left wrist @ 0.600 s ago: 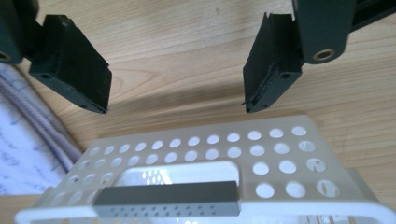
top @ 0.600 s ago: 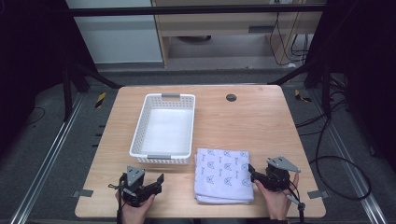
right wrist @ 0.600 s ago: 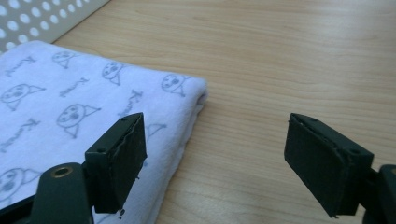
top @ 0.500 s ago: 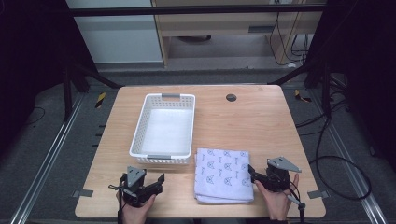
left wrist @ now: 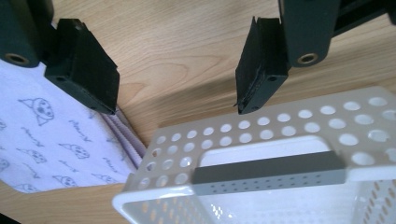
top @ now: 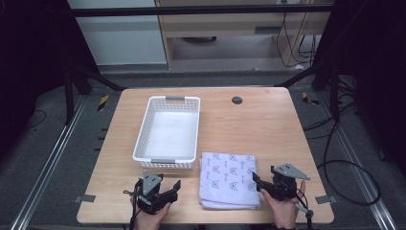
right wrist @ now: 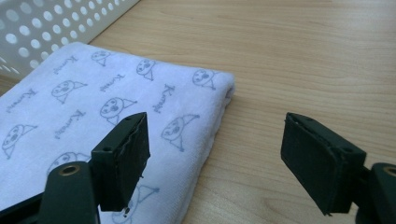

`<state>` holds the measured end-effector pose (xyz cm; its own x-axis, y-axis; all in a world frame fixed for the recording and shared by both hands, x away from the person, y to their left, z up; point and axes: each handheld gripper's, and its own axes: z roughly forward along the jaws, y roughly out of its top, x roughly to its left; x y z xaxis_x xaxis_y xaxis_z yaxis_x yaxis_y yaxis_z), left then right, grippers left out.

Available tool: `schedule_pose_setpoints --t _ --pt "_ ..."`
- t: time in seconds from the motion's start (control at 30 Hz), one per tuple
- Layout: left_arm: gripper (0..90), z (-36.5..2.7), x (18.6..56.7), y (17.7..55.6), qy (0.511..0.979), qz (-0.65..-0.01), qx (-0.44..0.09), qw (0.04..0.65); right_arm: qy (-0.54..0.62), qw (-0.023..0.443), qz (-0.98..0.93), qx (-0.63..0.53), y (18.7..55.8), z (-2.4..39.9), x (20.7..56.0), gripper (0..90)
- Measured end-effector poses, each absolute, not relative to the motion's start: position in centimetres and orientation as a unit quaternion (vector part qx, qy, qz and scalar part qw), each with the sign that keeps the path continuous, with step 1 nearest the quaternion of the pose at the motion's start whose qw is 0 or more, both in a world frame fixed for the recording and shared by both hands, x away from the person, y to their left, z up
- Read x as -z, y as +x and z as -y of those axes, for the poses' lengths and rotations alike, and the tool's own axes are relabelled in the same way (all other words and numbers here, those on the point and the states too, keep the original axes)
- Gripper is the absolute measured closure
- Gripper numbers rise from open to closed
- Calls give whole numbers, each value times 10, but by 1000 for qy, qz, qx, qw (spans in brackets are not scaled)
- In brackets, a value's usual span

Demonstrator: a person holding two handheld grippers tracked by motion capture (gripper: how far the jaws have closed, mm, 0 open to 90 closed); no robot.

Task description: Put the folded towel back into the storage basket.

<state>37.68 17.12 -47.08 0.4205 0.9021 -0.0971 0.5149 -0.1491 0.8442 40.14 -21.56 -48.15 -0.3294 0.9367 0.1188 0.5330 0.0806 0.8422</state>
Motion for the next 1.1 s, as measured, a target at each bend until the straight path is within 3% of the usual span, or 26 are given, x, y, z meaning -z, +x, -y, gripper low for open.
schedule_pose_setpoints --t 1.1 --pt "320 -122 465 382 762 -438 -202 431 499 235 -717 -426 431 209 454 289"
